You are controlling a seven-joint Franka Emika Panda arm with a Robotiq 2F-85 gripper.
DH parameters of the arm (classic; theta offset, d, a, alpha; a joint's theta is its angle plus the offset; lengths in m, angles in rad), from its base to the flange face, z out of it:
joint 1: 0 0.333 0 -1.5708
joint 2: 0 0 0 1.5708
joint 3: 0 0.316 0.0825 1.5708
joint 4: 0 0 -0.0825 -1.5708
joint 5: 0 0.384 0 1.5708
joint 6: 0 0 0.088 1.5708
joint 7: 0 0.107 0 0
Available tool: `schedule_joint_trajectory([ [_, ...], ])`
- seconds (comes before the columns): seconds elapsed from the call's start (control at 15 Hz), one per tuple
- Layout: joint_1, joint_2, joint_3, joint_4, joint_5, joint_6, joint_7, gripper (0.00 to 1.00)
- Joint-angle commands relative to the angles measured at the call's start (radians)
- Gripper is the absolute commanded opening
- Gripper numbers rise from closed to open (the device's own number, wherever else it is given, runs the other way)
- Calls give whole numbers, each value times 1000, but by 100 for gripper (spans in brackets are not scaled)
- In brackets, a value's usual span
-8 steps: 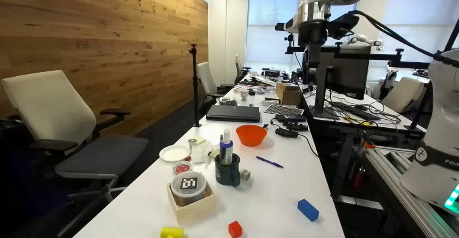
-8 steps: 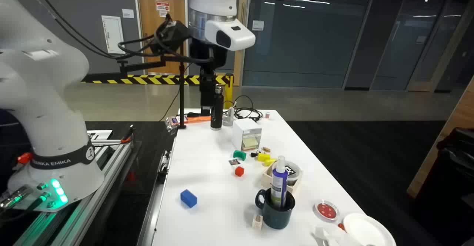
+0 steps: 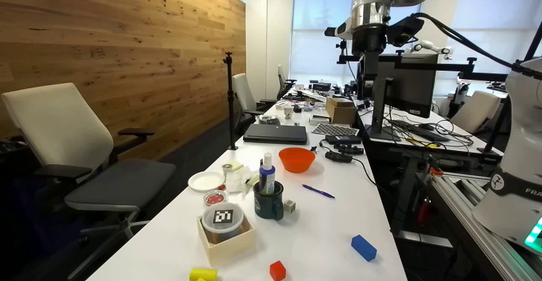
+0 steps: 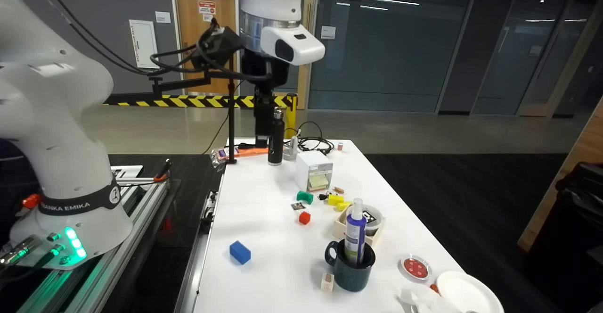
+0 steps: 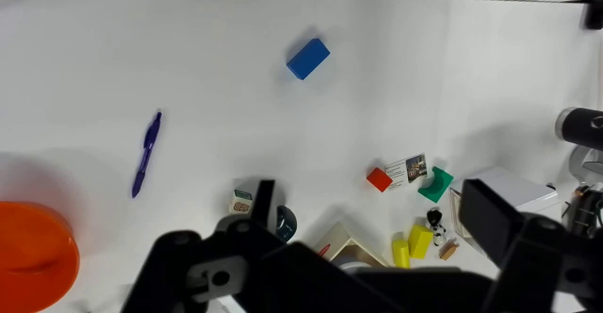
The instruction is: Remove the blue bottle from the mug and put it on the table
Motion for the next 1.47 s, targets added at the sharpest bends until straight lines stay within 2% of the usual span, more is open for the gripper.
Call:
schedule_joint_trajectory([
  [0.0,-22,3,20,2,10,-3,-9,100],
  [1.4,-22,3,19,2,10,-3,-9,100],
])
